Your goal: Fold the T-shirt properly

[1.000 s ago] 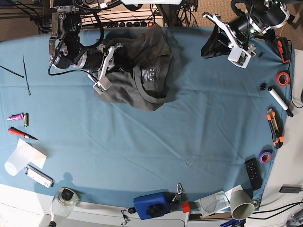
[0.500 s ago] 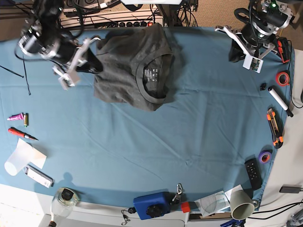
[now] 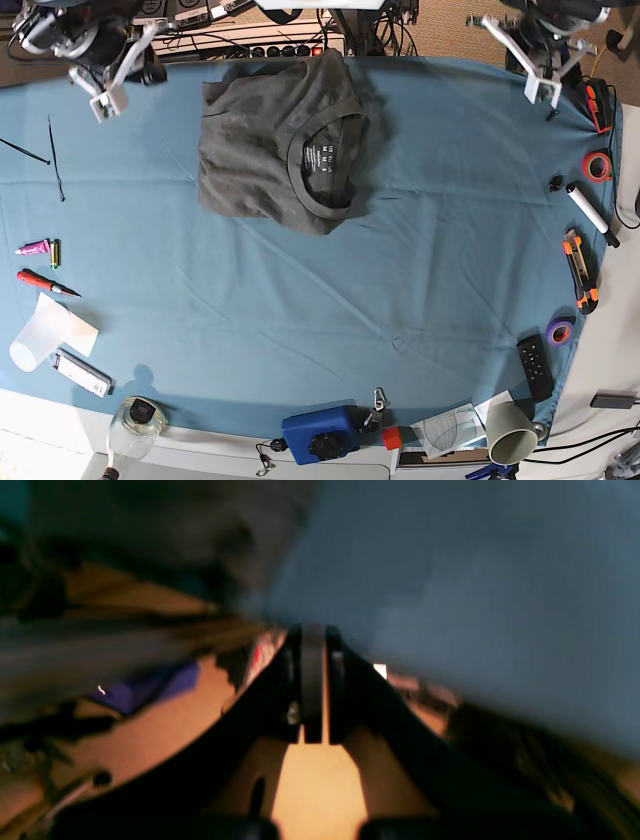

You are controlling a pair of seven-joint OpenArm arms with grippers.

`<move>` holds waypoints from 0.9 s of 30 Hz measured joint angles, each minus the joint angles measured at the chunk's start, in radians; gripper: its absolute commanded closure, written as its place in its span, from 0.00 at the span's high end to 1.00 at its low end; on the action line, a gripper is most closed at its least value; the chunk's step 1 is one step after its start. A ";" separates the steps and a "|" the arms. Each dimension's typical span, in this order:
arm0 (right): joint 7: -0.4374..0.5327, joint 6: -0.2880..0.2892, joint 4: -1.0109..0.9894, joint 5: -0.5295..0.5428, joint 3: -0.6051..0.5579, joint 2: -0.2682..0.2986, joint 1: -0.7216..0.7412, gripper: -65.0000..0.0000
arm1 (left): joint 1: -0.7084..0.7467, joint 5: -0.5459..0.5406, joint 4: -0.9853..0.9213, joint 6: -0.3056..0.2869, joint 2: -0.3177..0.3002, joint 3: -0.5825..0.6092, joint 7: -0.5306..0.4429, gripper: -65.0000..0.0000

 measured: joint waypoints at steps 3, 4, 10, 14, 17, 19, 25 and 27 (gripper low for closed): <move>0.000 0.027 0.000 -0.040 0.001 -0.046 -0.068 0.03 | 0.042 -0.005 0.000 0.000 0.000 0.000 -0.002 0.00; 0.001 0.032 0.000 -0.051 0.000 -0.066 -0.090 0.03 | 0.053 -0.021 -0.021 -0.001 0.000 0.000 -0.015 0.00; 0.013 0.035 -0.122 -0.060 0.000 -0.090 -0.151 0.03 | 0.077 -0.072 -0.266 -0.009 0.004 0.000 -0.019 0.00; 0.016 0.037 -0.343 -0.060 -0.002 -0.058 -0.142 0.03 | 0.071 -0.078 -0.428 -0.043 0.010 0.002 -0.054 0.00; 0.034 0.035 -0.542 -0.069 -0.003 -0.019 -0.114 0.03 | 0.053 -0.072 -0.530 -0.042 0.016 0.001 -0.111 0.00; 0.030 0.039 -0.675 -0.076 -0.003 0.006 -0.068 0.03 | 0.014 -0.067 -0.604 -0.043 0.020 0.001 -0.138 0.00; 0.063 0.035 -1.014 -0.131 -0.053 0.058 0.088 0.03 | -0.121 0.048 -0.843 -0.043 0.043 0.001 -0.210 0.00; 0.132 0.034 -1.097 -0.182 -0.121 0.087 0.123 0.03 | -0.161 0.077 -0.926 -0.043 0.049 0.000 -0.256 0.00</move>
